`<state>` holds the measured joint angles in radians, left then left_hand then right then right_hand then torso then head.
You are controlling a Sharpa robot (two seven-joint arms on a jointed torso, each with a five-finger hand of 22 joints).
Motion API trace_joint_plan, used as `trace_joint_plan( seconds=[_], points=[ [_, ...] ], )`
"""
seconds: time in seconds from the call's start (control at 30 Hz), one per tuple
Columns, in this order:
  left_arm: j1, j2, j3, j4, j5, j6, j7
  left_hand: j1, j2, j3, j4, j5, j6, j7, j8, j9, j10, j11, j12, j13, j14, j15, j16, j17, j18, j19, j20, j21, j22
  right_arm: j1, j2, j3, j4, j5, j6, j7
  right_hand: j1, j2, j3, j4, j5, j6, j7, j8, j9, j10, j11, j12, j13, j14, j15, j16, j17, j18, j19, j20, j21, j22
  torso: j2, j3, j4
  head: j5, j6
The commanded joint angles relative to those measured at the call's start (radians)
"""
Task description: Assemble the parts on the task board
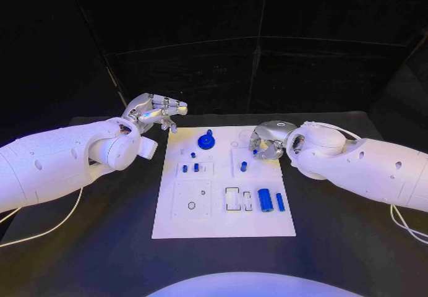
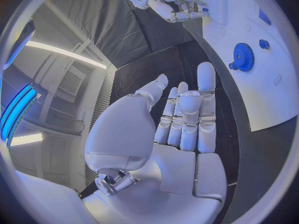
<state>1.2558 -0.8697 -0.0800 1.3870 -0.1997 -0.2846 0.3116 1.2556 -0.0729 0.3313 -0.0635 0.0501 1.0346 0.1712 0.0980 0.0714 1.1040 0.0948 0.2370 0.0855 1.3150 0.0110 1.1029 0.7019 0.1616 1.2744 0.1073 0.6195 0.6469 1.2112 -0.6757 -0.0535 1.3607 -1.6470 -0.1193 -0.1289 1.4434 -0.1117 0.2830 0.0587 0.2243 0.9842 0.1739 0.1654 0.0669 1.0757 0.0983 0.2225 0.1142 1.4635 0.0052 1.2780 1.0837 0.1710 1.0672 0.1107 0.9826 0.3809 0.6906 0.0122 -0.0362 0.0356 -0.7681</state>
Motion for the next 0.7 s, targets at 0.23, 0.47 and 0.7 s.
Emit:
trace_joint_plan(
  seconds=[0.23, 0.47, 0.7],
  points=[
    [0.001, 0.001, 0.0, 0.0, 0.008, 0.007, 0.014, -0.001, 0.011, -0.001, 0.009, -0.003, -0.001, 0.004, 0.004, -0.001, -0.008, 0.006, 0.007, 0.001, -0.012, 0.002, -0.006, -0.006, 0.019, -0.009, 0.001, -0.008, -0.003, -0.007, 0.013, 0.0, -0.021, -0.009, 0.047, -0.005, -0.009, 0.016, 0.048, -0.006, -0.032, 0.015, -0.006, 0.001, 0.002, 0.03, -0.004, -0.012, -0.016, 0.028, 0.001, 0.024, 0.024, 0.014, 0.008, -0.002, 0.018, 0.009, 0.0, -0.0001, -0.0003, 0.002, -0.005],
    [0.001, 0.001, 0.0, 0.0, 0.008, 0.009, 0.011, -0.002, 0.012, -0.002, 0.01, -0.003, -0.002, 0.005, 0.004, -0.001, -0.01, 0.007, 0.008, 0.001, -0.013, 0.002, -0.007, -0.008, 0.019, -0.009, 0.001, -0.009, -0.004, -0.01, 0.014, 0.0, -0.022, -0.01, 0.046, -0.017, 0.012, 0.029, 0.11, -0.035, -0.053, 0.037, -0.012, 0.009, 0.004, 0.06, -0.011, -0.014, -0.025, 0.031, -0.006, 0.04, 0.043, 0.015, 0.007, -0.009, 0.035, 0.018, -0.001, 0.0, 0.0001, 0.001, -0.007],
    [0.001, 0.0, 0.0, -0.001, 0.008, 0.01, 0.01, -0.002, 0.012, -0.003, 0.011, -0.003, -0.003, 0.005, 0.004, -0.001, -0.011, 0.007, 0.008, 0.001, -0.014, 0.002, -0.008, -0.01, 0.019, -0.009, 0.002, -0.011, -0.005, -0.011, 0.008, 0.001, -0.014, -0.025, 0.022, -0.028, 0.026, 0.034, 0.177, -0.075, -0.06, 0.064, -0.017, 0.015, 0.005, 0.095, -0.018, -0.015, -0.026, 0.035, -0.013, 0.053, 0.058, 0.015, 0.007, -0.017, 0.06, 0.033, 0.0, 0.001, -0.0005, 0.001, -0.008]
  ],
)
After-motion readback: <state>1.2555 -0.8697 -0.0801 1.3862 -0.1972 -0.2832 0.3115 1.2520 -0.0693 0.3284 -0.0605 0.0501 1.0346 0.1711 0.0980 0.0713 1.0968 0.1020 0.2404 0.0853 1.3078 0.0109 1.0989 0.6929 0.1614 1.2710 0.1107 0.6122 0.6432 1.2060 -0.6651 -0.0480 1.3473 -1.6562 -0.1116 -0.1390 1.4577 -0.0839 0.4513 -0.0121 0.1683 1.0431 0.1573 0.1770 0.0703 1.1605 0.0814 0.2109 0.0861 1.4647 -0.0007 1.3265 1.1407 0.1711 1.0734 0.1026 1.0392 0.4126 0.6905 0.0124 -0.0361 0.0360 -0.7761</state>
